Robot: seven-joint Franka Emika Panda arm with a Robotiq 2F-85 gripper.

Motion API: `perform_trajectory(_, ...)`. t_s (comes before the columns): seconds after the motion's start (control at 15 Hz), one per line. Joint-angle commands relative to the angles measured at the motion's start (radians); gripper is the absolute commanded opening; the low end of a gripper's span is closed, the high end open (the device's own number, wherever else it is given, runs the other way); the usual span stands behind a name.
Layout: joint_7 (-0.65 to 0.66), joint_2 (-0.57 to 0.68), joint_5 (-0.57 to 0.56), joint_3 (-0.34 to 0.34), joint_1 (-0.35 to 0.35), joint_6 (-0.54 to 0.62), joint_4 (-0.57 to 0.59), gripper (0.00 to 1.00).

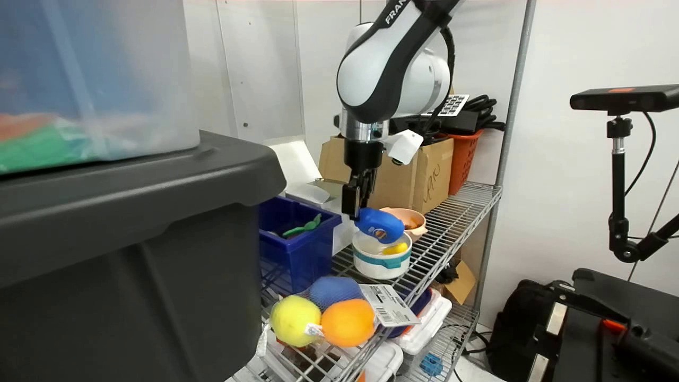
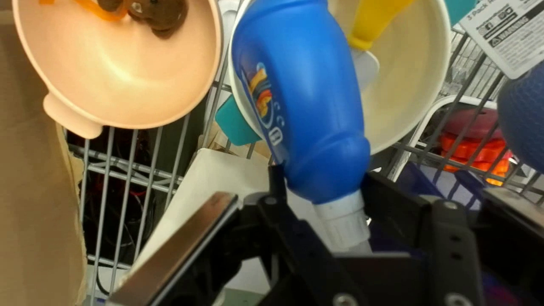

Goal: Pick up the bottle and put it in the bowl

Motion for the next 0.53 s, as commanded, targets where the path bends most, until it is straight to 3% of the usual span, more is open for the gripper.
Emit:
perform_trajectory(0.0, -0.030, -0.024, 0.020, 0.021, -0.032, -0.024, 0.010, 0.23)
perform_trajectory(0.47, -0.030, -0.031, 0.038, 0.025, -0.044, -0.031, 0.034, 0.23)
